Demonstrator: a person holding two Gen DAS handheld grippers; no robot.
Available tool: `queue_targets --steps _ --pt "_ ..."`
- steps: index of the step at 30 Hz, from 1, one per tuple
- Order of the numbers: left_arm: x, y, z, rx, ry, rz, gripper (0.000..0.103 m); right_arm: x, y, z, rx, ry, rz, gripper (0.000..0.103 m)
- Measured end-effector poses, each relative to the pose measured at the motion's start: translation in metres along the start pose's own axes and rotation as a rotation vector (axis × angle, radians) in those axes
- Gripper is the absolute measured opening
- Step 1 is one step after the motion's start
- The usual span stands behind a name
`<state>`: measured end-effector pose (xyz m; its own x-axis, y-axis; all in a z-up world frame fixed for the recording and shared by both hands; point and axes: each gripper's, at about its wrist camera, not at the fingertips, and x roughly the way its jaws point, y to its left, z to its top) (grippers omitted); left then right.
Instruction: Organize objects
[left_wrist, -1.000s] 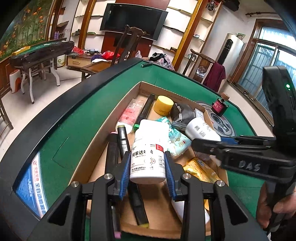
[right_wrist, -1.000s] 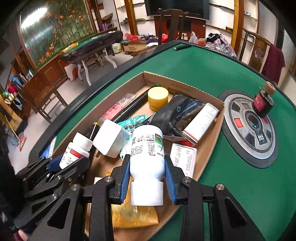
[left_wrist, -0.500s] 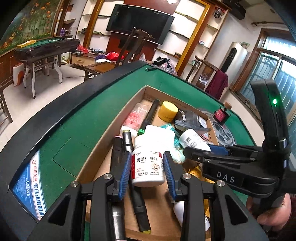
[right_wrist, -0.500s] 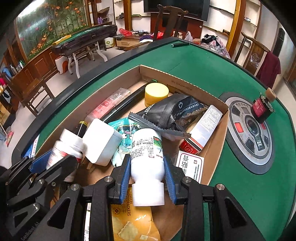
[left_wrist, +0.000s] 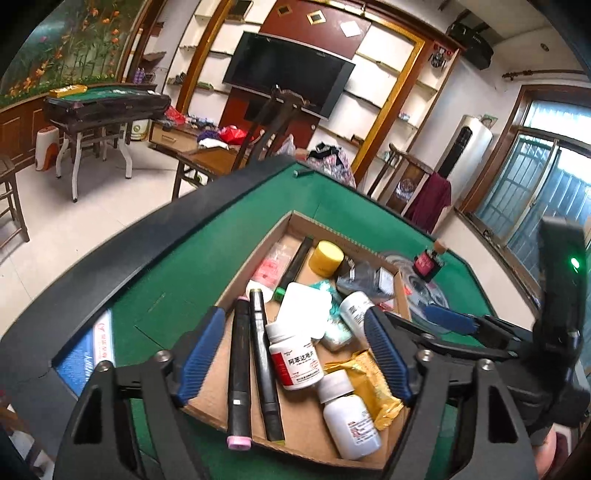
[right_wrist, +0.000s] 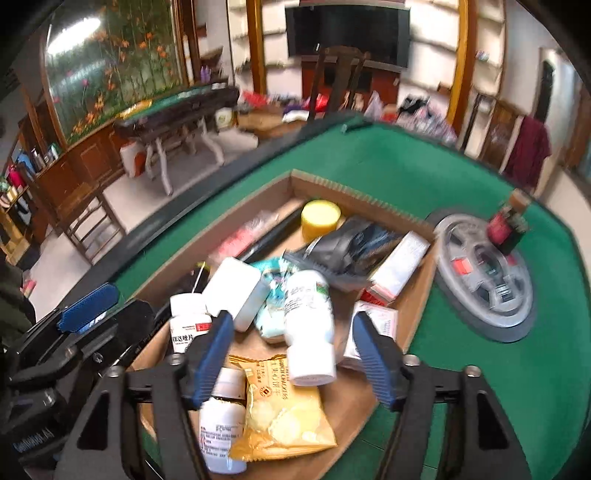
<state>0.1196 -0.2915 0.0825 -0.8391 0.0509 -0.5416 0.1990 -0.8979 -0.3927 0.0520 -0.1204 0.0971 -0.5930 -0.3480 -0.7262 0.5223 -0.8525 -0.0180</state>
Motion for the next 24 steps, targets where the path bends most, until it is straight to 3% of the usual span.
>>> queue_targets --steps 4,7,14,24 --pt "-0.013 -0.006 0.007 0.003 -0.037 0.015 0.084 -0.025 -0.001 -0.001 -0.018 -0.084 -0.061 0.092" --pt "-0.023 -0.016 0.009 0.036 -0.072 0.048 0.087 -0.034 -0.001 0.001 -0.039 -0.113 -0.109 0.096" --pt "-0.039 -0.035 0.009 0.102 -0.129 0.120 0.092 -0.040 -0.019 -0.008 -0.001 -0.109 -0.139 0.098" --pt "-0.042 -0.059 0.005 0.145 -0.124 0.114 0.093 -0.056 -0.048 -0.020 0.057 -0.130 -0.234 0.098"
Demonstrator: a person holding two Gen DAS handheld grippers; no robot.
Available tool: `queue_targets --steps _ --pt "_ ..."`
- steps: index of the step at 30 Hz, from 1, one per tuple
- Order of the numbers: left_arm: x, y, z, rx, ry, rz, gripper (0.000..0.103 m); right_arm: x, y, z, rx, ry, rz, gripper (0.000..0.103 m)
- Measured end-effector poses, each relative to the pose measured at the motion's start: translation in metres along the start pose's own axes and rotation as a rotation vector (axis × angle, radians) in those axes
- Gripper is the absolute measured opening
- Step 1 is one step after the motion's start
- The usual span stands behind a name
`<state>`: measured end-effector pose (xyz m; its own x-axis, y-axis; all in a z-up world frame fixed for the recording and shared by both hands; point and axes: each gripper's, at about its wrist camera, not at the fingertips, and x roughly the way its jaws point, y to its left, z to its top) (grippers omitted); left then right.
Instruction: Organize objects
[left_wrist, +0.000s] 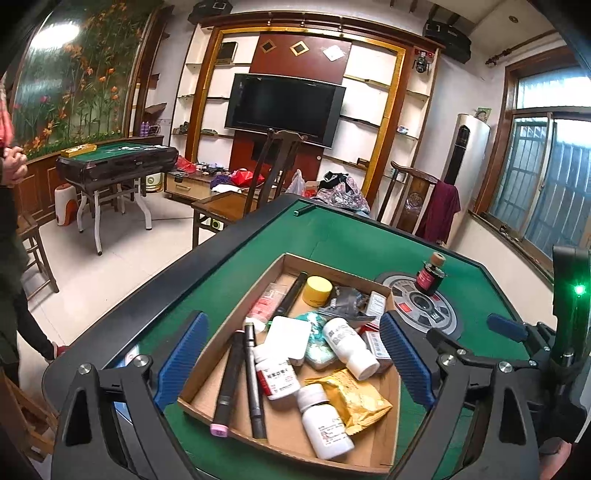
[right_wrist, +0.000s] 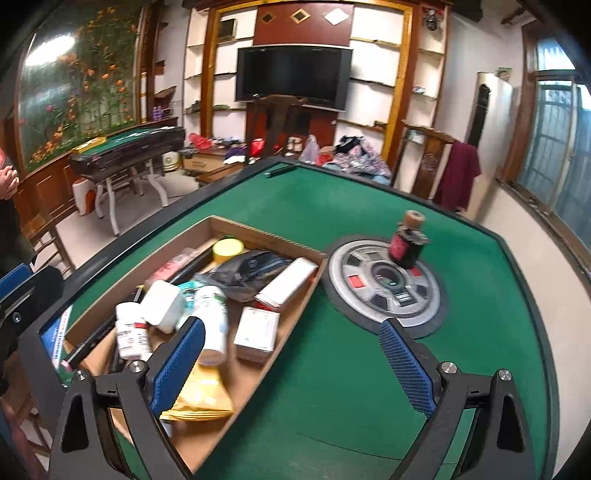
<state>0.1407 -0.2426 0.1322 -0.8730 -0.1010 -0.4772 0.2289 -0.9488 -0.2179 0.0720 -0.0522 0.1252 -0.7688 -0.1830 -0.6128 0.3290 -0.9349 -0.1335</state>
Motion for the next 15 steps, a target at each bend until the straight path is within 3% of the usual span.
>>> queue_targets --steps 10,15 --pt "-0.006 -0.023 -0.001 0.049 -0.013 0.020 0.094 -0.009 -0.018 -0.009 0.008 -0.028 -0.042 0.103" --pt "-0.023 -0.035 0.000 0.102 -0.110 0.106 0.101 -0.009 -0.024 -0.014 0.027 -0.021 -0.012 0.103"
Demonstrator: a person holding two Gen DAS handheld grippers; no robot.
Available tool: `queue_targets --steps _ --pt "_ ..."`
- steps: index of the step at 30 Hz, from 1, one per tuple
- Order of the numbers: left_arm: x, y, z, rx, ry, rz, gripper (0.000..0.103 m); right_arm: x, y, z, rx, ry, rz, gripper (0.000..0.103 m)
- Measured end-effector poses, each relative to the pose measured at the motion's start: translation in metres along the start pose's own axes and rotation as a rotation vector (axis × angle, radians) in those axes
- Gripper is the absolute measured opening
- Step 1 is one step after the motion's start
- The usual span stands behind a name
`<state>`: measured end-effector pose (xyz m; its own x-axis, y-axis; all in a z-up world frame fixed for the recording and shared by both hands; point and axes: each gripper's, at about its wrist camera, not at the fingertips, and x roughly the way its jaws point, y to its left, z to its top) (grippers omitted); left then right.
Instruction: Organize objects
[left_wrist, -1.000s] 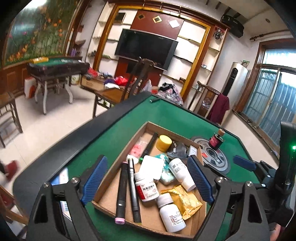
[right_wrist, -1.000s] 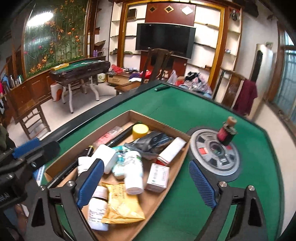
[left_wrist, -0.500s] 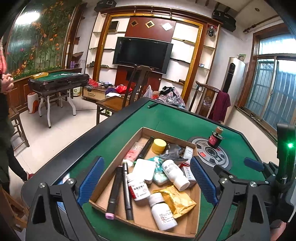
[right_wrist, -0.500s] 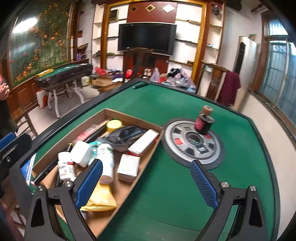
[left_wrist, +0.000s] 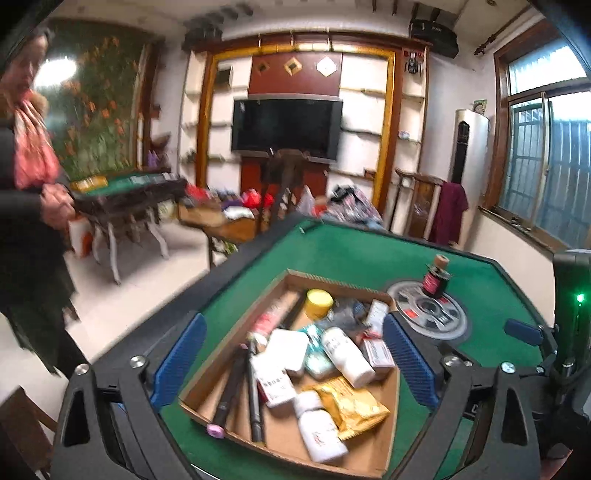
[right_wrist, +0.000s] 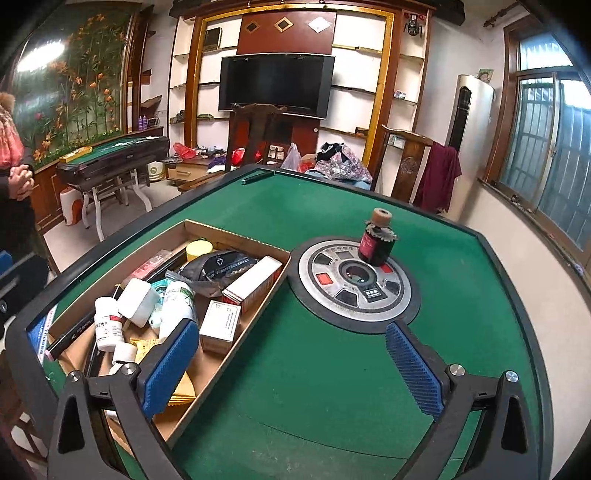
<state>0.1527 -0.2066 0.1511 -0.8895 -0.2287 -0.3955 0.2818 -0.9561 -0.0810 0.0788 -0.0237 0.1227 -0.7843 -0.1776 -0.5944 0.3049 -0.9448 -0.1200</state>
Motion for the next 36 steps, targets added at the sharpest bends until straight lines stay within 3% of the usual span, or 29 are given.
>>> queue_targets --steps 4,7,9,12,15,20,23,36 --pt "-0.017 -0.008 0.006 0.043 -0.096 0.071 0.103 0.001 -0.003 -0.003 0.009 0.002 0.011 0.103" --pt "-0.020 -0.013 0.009 0.063 -0.111 0.074 0.103 0.002 -0.007 -0.005 0.024 0.009 0.025 0.103" --pt "-0.018 -0.016 0.009 0.067 -0.086 0.062 0.103 0.004 -0.009 -0.006 0.035 0.017 0.034 0.103" --pt "-0.008 -0.021 0.006 0.069 -0.021 0.135 0.103 0.007 -0.011 -0.009 0.042 0.028 0.040 0.103" --pt "-0.001 -0.021 0.002 0.060 0.015 0.162 0.103 0.007 -0.012 -0.011 0.047 0.032 0.043 0.103" --pt "0.009 -0.009 -0.005 -0.036 0.101 0.060 0.103 0.009 -0.014 -0.012 0.055 0.034 0.048 0.103" --pt "0.012 0.005 -0.010 -0.119 0.125 -0.052 0.103 0.009 -0.014 -0.014 0.057 0.036 0.047 0.103" --pt "0.028 -0.002 -0.025 -0.048 0.212 -0.085 0.103 0.011 -0.003 -0.015 0.008 0.027 0.027 0.103"
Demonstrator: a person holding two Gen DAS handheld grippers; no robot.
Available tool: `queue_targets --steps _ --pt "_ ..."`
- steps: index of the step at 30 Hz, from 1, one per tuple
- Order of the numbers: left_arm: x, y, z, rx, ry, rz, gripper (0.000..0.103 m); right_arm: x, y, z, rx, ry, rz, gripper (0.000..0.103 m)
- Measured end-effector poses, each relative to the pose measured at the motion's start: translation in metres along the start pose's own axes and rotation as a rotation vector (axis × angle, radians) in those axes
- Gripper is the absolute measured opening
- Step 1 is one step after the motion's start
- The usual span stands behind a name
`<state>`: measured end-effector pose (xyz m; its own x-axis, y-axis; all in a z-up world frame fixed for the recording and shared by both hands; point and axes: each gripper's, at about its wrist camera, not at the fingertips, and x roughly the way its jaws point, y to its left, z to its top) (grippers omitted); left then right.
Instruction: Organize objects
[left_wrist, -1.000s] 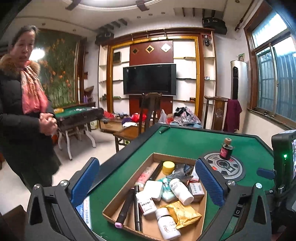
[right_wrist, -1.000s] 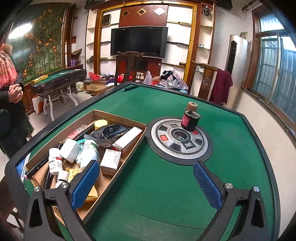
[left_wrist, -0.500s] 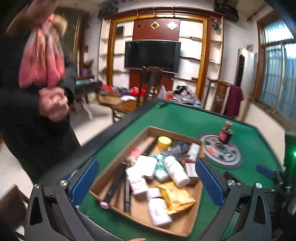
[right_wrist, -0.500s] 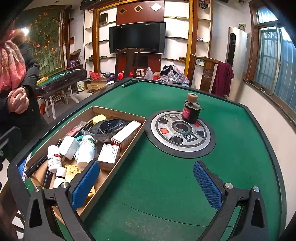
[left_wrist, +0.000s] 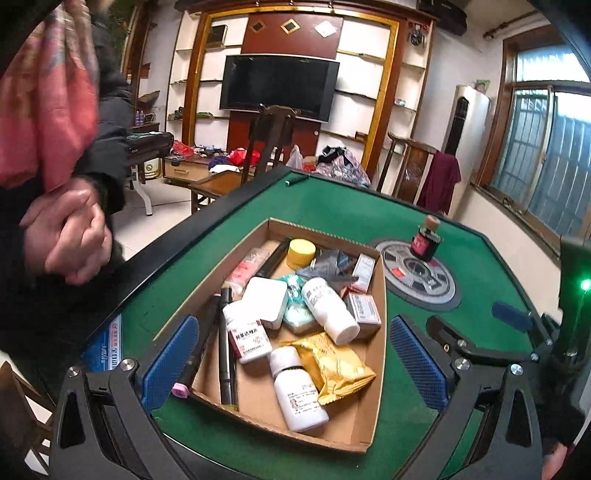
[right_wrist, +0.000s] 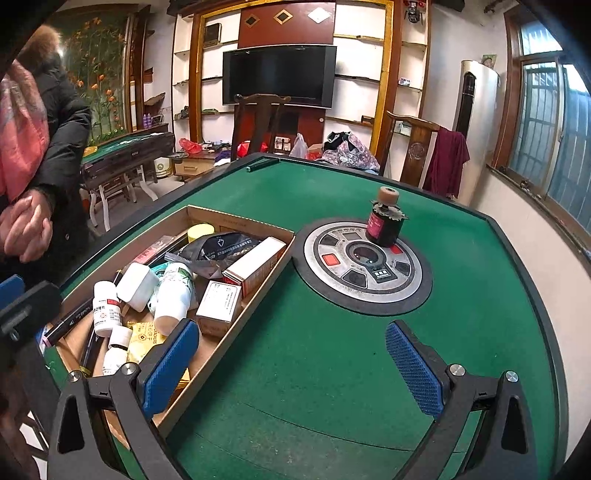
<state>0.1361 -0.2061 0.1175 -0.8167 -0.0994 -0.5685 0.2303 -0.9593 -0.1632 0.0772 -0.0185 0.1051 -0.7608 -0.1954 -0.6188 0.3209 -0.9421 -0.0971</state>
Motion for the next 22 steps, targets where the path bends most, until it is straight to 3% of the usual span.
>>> queue_targets --steps 9,18,22 --pt "0.018 0.005 -0.012 -0.018 0.087 0.004 0.103 -0.001 0.018 -0.002 -0.059 -0.016 -0.034 0.103" --pt "0.016 0.021 -0.012 -0.057 0.079 0.037 0.103 -0.003 0.042 0.002 -0.172 -0.061 -0.133 0.103" --pt "0.012 0.026 -0.011 -0.059 0.048 0.094 0.103 0.000 0.055 0.002 -0.220 -0.059 -0.162 0.103"
